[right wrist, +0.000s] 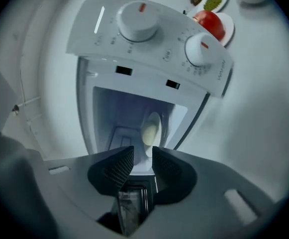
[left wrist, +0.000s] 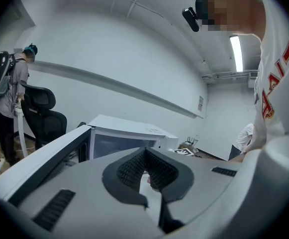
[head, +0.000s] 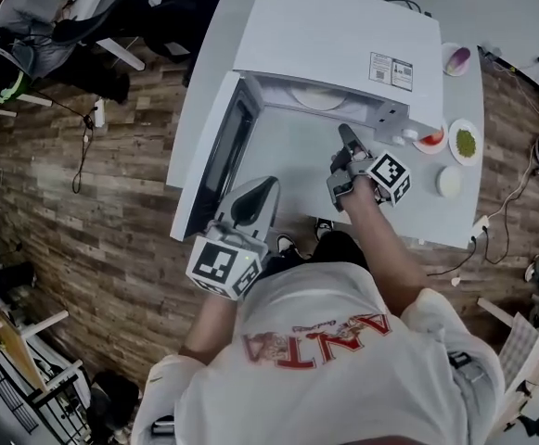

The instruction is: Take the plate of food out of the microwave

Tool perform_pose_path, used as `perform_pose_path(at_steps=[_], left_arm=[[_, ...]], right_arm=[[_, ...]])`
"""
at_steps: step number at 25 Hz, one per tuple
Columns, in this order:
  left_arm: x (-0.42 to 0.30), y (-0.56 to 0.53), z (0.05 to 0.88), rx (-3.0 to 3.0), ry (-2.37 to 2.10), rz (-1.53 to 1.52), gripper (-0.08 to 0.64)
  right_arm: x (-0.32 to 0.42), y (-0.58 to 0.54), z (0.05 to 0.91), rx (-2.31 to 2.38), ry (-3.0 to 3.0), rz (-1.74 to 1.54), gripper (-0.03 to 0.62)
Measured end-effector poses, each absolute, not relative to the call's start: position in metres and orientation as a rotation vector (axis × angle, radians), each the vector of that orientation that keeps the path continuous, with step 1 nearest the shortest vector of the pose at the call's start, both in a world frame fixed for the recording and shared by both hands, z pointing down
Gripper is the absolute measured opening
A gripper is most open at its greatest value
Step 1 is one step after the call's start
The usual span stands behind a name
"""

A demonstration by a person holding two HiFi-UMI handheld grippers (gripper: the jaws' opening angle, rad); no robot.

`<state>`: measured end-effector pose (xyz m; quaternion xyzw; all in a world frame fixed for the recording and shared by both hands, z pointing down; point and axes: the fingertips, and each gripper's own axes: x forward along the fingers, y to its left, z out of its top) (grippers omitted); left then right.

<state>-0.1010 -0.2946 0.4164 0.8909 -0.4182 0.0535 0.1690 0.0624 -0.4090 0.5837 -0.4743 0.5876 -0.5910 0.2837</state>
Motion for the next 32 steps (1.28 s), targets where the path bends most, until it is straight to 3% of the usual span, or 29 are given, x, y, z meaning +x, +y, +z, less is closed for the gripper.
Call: perform_pose_path(at_steps=[20, 25, 32], left_arm=[[-0.106, -0.318, 0.445, 2.465, -1.218, 0.243, 0.009], [-0.108, -0.314, 0.446, 2.455, -1.216, 0.243, 0.009], [-0.101, -0.306, 0.447, 2.469, -1.169, 0.236, 0.009]], right_arm=[[0.038, -0.478, 0.645, -1.34, 1.392, -1.663, 0.067], [0.038, -0.479, 0.648, -1.338, 1.389, -1.681, 0.021], [0.037, -0.469, 0.645, -1.308, 1.39, -1.691, 0.018]])
